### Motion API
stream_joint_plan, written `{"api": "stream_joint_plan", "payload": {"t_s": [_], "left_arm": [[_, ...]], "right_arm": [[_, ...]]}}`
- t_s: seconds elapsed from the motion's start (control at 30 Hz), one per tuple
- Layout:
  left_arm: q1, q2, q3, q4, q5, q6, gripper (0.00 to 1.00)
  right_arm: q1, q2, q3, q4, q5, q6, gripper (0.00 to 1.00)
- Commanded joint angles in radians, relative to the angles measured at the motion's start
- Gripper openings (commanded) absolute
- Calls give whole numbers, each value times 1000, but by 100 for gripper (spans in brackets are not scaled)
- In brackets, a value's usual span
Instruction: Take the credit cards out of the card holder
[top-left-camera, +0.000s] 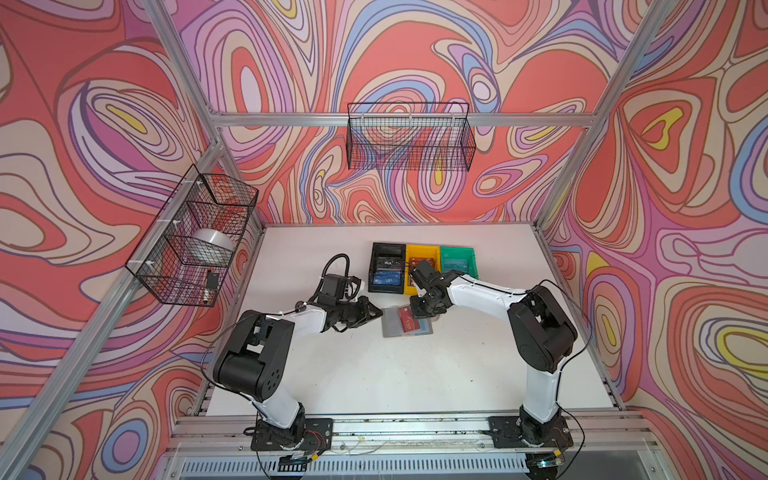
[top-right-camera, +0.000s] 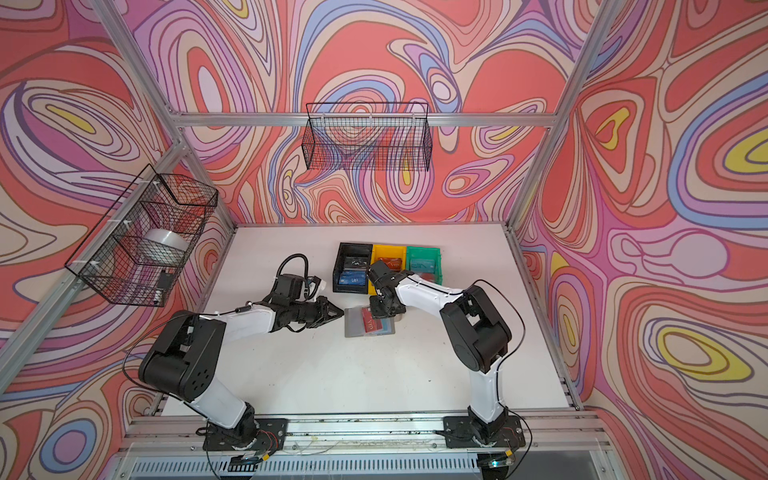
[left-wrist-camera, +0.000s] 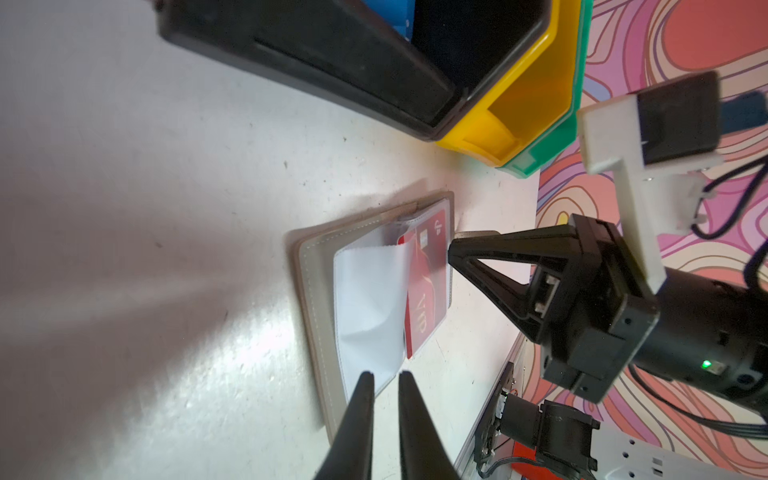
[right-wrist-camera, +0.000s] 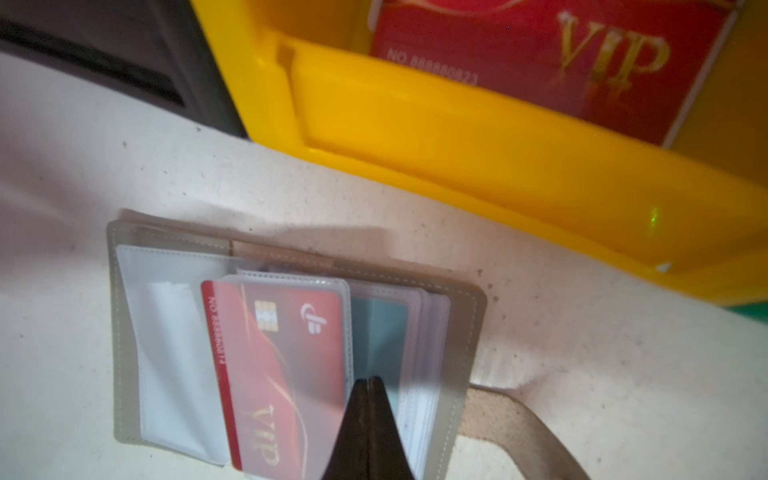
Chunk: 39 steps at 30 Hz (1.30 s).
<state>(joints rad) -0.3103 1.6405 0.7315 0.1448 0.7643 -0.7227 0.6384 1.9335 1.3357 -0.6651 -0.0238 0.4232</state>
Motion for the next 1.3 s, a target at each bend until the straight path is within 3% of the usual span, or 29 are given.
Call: {"api": "stream_joint_plan", "payload": {"t_s": [0.0, 0.2, 0.6, 1.27], "left_arm": [[-22, 33, 33, 45, 30, -31, 16], [-42, 77, 41, 112, 46, -71, 16], [-81, 187, 65, 239, 73, -132, 24], [-114, 270, 111, 237, 61, -135, 24]], "right_arm": [[8, -40, -9, -37, 59, -2, 0], [9, -60, -7, -52, 88, -7, 0], [7, -12, 3, -8, 10, -22, 0], [7, 10, -8, -5, 21, -23, 0]]}}
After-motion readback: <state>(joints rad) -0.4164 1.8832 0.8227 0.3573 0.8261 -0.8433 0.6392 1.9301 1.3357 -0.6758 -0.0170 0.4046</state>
